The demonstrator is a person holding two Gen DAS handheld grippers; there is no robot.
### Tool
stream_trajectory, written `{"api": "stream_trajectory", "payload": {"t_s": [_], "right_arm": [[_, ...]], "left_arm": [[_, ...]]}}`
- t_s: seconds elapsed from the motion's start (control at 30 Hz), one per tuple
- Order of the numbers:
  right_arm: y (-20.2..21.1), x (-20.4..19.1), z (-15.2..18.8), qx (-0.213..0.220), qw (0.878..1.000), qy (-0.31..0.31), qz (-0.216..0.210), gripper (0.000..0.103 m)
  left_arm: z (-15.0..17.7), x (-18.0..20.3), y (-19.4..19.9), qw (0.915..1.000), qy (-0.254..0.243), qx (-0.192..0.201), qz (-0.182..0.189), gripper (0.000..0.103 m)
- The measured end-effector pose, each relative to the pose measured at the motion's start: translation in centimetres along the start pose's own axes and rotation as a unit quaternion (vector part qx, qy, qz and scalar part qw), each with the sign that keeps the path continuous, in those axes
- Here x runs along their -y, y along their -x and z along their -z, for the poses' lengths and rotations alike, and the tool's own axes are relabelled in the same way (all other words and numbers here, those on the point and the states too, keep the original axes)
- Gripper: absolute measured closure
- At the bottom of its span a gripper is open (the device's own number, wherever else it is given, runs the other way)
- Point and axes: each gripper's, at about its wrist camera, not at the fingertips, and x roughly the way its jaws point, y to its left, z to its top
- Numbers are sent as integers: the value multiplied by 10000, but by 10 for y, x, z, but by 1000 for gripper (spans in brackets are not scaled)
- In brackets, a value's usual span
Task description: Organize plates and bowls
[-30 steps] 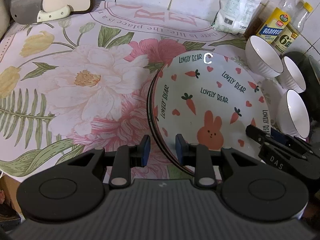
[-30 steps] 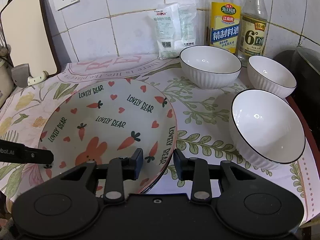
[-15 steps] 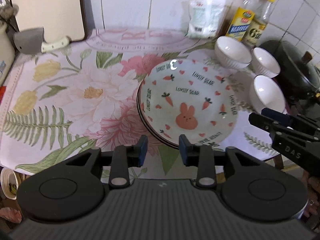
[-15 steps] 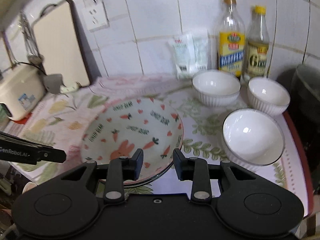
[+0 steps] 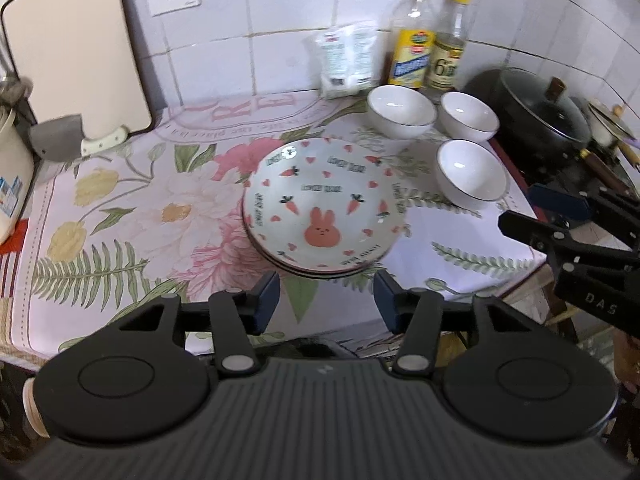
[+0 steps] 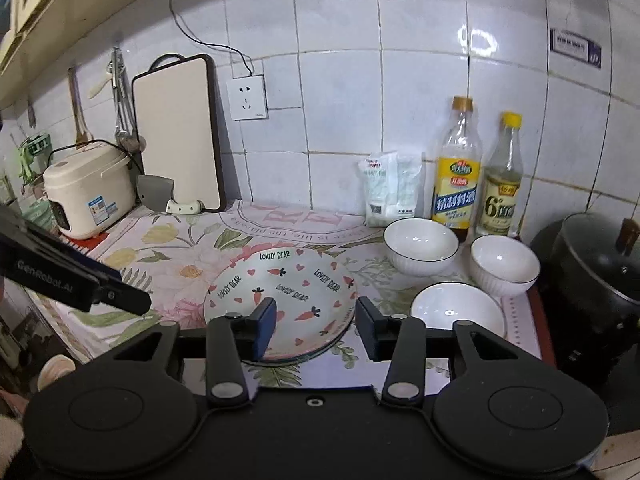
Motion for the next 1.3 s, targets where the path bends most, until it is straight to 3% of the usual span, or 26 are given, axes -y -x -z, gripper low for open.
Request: {"api": "stream_trajectory", "payload": {"t_s": [0.2,0.43,0.53,0.83,1.0,1.2,1.3], "right_arm": [[22,7,12,164,9997,158,80,40],[27,33,29,276,9990,114,322,39],[23,47,42,390,9981,73,474,33],[-16,87,86,517,9949,-102,860,30],[-47,110,103,487,9953,-290,784,30],[-82,124,113,242,9948,3,991,29],[-98,128,118,183,9960,122,861,29]], "left_arm": [[1,29,-1,9995,-272,51,147,50],[-5,64,-20,9977,-426,249,457,47],[-9,77,-32,9965,-462,348,600,46],[-27,102,-94,9944,-132,626,843,45],[-41,103,-135,9935,367,477,965,45],[-47,116,-160,9925,441,388,1075,45],[-51,123,-175,9917,525,232,1150,45]]}}
